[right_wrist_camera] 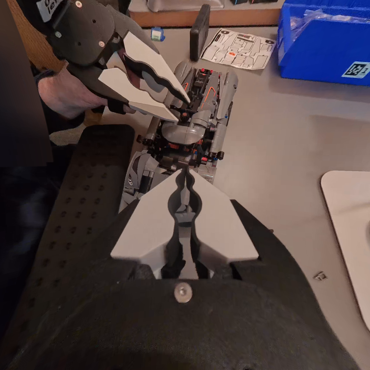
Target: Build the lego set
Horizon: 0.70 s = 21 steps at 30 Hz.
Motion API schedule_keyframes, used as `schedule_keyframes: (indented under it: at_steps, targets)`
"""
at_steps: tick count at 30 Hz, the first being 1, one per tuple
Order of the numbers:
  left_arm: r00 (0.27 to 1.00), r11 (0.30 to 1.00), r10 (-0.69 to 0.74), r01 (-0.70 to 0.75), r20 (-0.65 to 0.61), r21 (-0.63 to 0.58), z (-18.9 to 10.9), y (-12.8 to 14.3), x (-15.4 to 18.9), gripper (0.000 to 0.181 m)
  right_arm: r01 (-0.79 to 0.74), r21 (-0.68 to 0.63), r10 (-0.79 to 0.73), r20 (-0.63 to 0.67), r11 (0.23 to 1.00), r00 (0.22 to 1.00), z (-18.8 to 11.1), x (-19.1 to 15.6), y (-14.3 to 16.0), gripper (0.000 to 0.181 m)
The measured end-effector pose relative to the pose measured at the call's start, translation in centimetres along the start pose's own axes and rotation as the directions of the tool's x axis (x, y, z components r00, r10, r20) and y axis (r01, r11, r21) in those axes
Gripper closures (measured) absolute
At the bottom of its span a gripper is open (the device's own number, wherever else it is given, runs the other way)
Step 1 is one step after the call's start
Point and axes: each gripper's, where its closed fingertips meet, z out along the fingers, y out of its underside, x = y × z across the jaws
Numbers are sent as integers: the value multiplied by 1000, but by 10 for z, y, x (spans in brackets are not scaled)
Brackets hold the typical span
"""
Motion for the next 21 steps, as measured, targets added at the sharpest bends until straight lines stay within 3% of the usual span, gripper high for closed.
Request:
schedule_keyframes:
  at_steps: [8,21]
  targets:
    - [999,997,32,-31,10,-77,7,7,0,170,26,35,-25,-24,999,999,-4,-1,18,181]
    - [969,991,108,-122,-222,-51,4,8,3,170,18,23,-18,12,1000,1000,4,-5,35,181]
